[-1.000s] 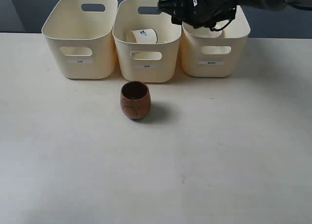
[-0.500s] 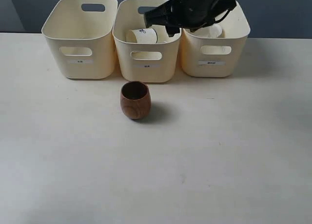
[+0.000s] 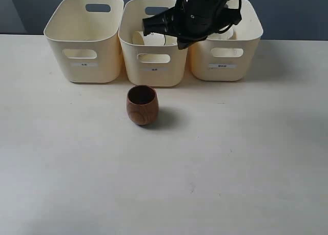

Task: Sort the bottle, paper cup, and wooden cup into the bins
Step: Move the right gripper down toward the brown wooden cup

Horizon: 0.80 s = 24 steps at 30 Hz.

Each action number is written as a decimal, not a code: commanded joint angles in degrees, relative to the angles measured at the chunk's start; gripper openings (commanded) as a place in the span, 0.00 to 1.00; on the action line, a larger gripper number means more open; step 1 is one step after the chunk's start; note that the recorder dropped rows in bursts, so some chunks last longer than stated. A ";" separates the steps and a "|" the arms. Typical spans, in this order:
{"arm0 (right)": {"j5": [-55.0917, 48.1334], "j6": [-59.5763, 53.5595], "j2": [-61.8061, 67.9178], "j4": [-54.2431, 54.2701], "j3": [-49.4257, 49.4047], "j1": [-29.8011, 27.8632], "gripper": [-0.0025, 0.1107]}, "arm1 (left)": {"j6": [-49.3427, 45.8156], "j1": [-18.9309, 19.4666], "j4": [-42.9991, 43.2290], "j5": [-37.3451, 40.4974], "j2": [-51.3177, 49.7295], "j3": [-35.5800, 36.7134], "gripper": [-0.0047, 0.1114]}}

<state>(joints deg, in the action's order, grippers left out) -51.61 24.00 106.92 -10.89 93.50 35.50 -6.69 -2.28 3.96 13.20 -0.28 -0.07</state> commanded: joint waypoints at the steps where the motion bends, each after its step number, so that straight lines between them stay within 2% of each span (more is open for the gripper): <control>1: -0.32 -6.59 -0.37 4.09 0.39 -0.02 0.02 | 0.11 -0.18 0.00 -0.30 0.28 0.07 0.04; 4: 0.01 -7.50 -0.28 5.06 -0.35 -0.02 0.02 | 0.11 -0.18 0.00 -0.30 0.28 0.07 0.04; 9: 7.20 -20.66 -0.28 18.15 -6.07 -0.02 0.02 | 0.11 -0.18 0.00 -0.40 0.28 0.07 0.04; 13: 10.80 -22.87 -0.28 21.58 -7.64 -0.02 0.04 | 0.11 -0.18 0.00 -0.29 0.28 0.07 0.04; 14: 11.15 -23.04 -0.28 21.58 -8.10 -0.02 0.08 | 0.11 -0.18 0.00 -0.29 0.28 0.07 0.04; 16: 11.01 -23.04 -0.07 21.72 -8.63 -0.02 0.21 | 0.11 -0.18 0.00 -0.29 0.28 0.07 0.04; 17: 10.74 -23.04 0.55 22.87 -8.63 -0.02 0.34 | 0.11 -0.18 0.00 -0.29 0.28 0.07 0.04; 19: 10.23 -23.04 2.03 25.91 -8.63 -0.02 0.50 | 0.11 -0.18 0.00 -0.29 0.28 0.07 0.04; 21: 10.23 -24.00 3.29 26.87 -8.63 -0.02 0.53 | 0.11 -0.18 0.00 -0.29 0.28 0.07 0.04; 24: 10.54 -24.00 4.82 27.01 -8.63 -0.02 0.50 | 0.11 -0.18 0.00 -0.29 0.28 0.07 0.04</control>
<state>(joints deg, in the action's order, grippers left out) -41.19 0.86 110.66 15.65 85.21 35.53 -6.69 -2.28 3.96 13.20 -0.28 -0.07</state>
